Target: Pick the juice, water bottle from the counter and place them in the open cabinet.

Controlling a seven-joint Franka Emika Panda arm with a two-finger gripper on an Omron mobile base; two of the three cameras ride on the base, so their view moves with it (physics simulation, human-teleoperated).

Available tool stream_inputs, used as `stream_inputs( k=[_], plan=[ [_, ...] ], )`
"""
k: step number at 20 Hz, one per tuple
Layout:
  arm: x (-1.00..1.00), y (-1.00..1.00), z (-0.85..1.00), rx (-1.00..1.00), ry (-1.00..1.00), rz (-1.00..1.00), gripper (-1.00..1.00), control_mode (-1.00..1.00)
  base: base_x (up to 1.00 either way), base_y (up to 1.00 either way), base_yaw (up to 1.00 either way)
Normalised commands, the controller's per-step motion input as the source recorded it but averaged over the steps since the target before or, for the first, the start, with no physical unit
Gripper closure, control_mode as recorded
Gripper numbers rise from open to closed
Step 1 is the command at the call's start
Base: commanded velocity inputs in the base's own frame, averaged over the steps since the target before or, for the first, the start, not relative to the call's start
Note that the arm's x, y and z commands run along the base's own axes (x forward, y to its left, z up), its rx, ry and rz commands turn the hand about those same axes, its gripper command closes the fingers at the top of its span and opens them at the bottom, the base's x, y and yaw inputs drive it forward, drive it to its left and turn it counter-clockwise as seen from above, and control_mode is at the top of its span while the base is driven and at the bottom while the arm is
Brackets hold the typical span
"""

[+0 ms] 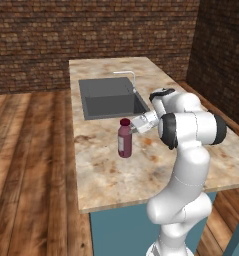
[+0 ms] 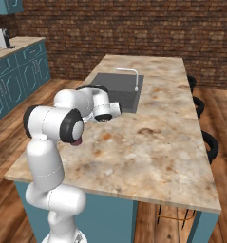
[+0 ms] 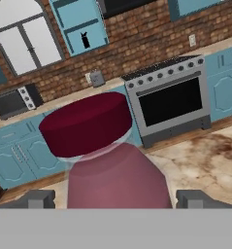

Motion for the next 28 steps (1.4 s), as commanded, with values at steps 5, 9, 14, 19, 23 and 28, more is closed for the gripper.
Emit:
stream_inputs(
  k=[5, 9, 14, 19, 23, 28],
  plan=[
    [0.00, 0.00, 0.00, 0.00, 0.00, 0.00, 1.00, -1.00, 0.00, 0.00, 0.00],
    [-0.04, 0.00, 0.00, 0.00, 0.00, 0.00, 1.00, -1.00, 0.00, 0.00, 0.00],
    [-0.37, 0.00, 0.12, -0.02, 0.00, -0.07, 1.00, -1.00, 0.00, 0.00, 0.00],
    [-0.48, 0.00, 0.63, 0.00, 0.01, -0.14, 1.00, -1.00, 0.00, 0.00, 0.00],
    [-0.35, 0.00, 0.92, 0.00, 0.03, -0.14, 1.00, -1.00, 0.00, 0.00, 0.00],
    [-0.39, 0.00, 0.94, 0.00, 0.15, -0.10, 1.00, -1.00, 0.00, 0.00, 0.00]
  ],
)
